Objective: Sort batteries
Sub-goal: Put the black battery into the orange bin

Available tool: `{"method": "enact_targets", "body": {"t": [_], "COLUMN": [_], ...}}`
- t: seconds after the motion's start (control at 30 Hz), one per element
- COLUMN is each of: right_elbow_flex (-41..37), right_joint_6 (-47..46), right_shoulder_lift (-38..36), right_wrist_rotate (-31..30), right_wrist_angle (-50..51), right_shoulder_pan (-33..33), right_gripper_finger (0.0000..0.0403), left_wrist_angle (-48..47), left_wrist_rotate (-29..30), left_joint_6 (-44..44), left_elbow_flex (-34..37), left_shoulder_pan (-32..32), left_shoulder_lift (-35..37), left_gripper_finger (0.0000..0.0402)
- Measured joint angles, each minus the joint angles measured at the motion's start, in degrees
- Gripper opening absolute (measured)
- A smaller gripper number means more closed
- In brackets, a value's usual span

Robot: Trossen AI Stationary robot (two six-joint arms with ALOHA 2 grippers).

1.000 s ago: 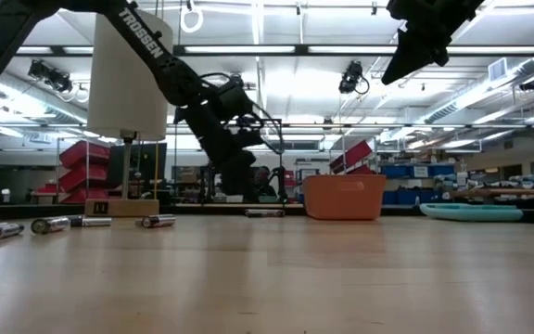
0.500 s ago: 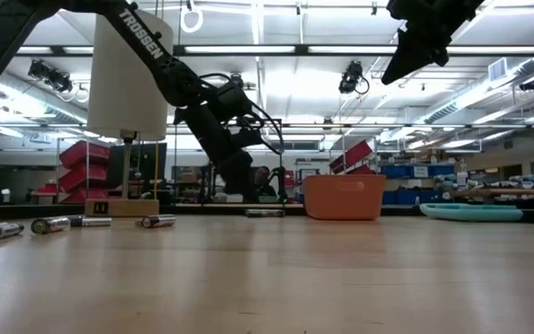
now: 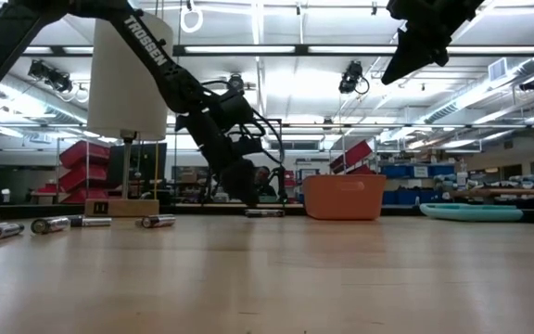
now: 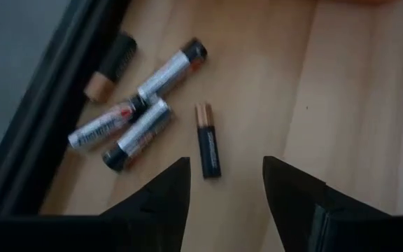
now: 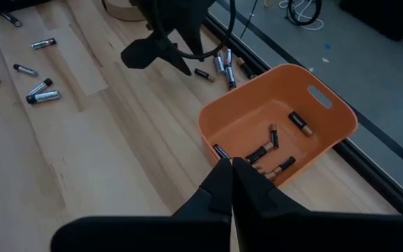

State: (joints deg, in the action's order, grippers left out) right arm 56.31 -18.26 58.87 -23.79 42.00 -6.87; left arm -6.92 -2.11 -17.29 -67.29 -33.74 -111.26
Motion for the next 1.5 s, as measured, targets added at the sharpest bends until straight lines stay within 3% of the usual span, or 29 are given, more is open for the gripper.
{"method": "enact_targets", "body": {"t": [0.83, 1.0, 1.27, 1.5], "right_elbow_flex": [0.0, 0.0, 0.0, 0.0], "right_joint_6": [-0.15, -0.12, -0.1, -0.13], "right_shoulder_lift": [0.0, -0.02, -0.01, 0.0], "right_wrist_rotate": [-0.02, -0.02, -0.05, -0.07], "right_wrist_angle": [-0.39, -0.39, -0.37, -0.37], "right_shoulder_pan": [-0.04, -0.04, -0.04, -0.04], "right_gripper_finger": [0.0, 0.0, 0.0, 0.0], "left_wrist_angle": [1.69, 1.56, 1.38, 1.15], "left_wrist_rotate": [0.3, -0.03, 0.18, 1.07], "left_joint_6": [1.36, 1.47, 1.5, 2.69], "left_elbow_flex": [-0.08, -0.08, -0.08, -0.08], "left_shoulder_pan": [-0.31, -0.35, -0.33, -0.47], "left_shoulder_lift": [-3.4, -3.44, -3.5, -3.55], "left_gripper_finger": [0.0178, 0.0137, 0.002, 0.001]}}
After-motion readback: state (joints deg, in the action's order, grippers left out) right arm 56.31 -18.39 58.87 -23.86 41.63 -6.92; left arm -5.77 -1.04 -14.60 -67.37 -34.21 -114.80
